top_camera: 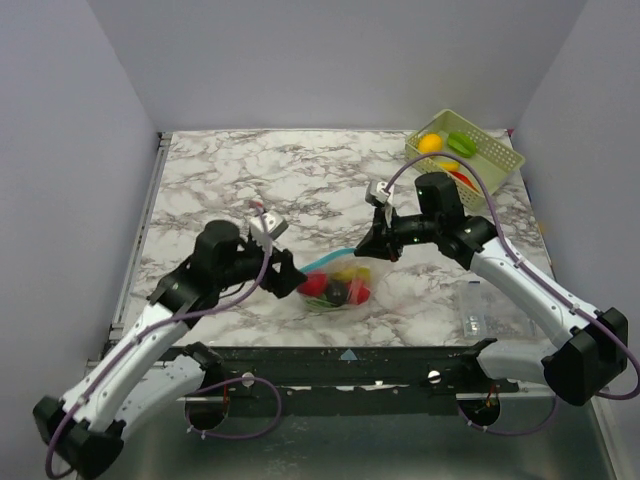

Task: Place the food in the zip-top bag and seal the zipper
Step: Zip the zipper food storage bag at the center of the board.

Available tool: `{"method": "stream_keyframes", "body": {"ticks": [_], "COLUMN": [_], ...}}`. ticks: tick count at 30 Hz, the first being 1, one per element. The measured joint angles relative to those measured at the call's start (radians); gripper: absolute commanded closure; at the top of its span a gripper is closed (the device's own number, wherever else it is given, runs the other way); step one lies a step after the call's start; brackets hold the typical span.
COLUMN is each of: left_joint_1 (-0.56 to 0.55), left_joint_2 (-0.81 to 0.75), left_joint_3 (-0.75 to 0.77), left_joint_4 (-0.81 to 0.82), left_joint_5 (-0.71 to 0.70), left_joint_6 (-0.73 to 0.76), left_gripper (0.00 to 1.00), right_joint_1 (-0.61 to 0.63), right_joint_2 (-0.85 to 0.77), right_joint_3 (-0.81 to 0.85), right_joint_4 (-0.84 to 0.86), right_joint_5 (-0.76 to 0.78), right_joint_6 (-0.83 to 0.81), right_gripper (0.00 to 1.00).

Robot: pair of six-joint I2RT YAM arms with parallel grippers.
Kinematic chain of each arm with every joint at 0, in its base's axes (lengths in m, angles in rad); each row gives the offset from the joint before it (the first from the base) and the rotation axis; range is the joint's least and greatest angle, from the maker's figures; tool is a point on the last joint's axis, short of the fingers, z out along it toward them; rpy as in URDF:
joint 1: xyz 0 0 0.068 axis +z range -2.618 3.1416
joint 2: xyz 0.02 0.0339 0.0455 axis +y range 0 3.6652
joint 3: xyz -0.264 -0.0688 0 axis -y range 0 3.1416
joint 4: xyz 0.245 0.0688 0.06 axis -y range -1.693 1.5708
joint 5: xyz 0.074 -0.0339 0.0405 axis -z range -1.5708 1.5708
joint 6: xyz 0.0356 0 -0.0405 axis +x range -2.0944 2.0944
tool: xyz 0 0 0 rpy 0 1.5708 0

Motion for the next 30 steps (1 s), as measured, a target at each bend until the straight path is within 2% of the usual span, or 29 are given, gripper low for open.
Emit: {"method": "stream_keyframes", "body": {"ticks": [3, 6, 9, 11, 13, 16, 18, 20, 24, 26, 27, 28, 29, 30], "left_joint_1": [0.018, 0.018, 0.018, 0.018, 0.018, 0.018, 0.018, 0.018, 0.018, 0.018, 0.018, 0.018, 0.018, 0.018], "left_joint_2": [-0.230, -0.461, -0.558, -0.568, -0.566, -0.567, -0.565, -0.557, -0.521, -0.509, -0.506, -0.505, -0.504, -0.499], "left_joint_3": [-0.141, -0.301, -0.391, -0.409, -0.416, -0.430, -0.442, -0.448, -0.449, -0.449, -0.449, -0.449, -0.449, -0.449], "left_joint_4": [0.089, 0.239, 0.301, 0.305, 0.309, 0.346, 0.378, 0.393, 0.410, 0.410, 0.413, 0.416, 0.418, 0.421], "left_joint_5": [-0.034, -0.040, -0.061, -0.076, -0.085, -0.091, -0.092, -0.090, -0.063, -0.055, -0.050, -0.044, -0.037, -0.034], "left_joint_6": [-0.040, -0.066, -0.068, -0.057, -0.036, -0.010, 0.000, 0.009, 0.029, 0.035, 0.037, 0.040, 0.043, 0.045], "left_gripper": [0.08, 0.09, 0.13, 0.17, 0.25, 0.48, 0.57, 0.61, 0.62, 0.68, 0.74, 0.80, 0.89, 0.96], "right_joint_1": [-0.006, -0.011, -0.012, -0.016, -0.016, -0.016, -0.016, -0.016, -0.016, -0.016, -0.016, -0.016, -0.016, -0.016], "right_joint_2": [-0.004, -0.004, -0.003, -0.003, -0.003, -0.003, -0.003, -0.003, -0.003, -0.003, -0.003, -0.003, -0.003, -0.003], "right_joint_3": [-0.005, -0.005, -0.005, -0.005, -0.005, -0.006, -0.008, -0.010, -0.013, -0.013, -0.013, -0.013, -0.013, -0.013], "right_joint_4": [0.015, 0.026, 0.038, 0.046, 0.052, 0.061, 0.066, 0.067, 0.068, 0.068, 0.068, 0.068, 0.068, 0.069], "right_joint_5": [0.005, 0.006, 0.006, 0.006, 0.006, 0.006, 0.006, 0.006, 0.006, 0.006, 0.006, 0.005, 0.005, 0.004], "right_joint_6": [0.010, 0.022, 0.034, 0.040, 0.048, 0.052, 0.056, 0.057, 0.059, 0.060, 0.060, 0.060, 0.060, 0.064], "right_gripper": [1.00, 1.00, 1.00, 1.00, 1.00, 1.00, 1.00, 1.00, 1.00, 1.00, 1.00, 0.95, 0.84, 0.78]}}
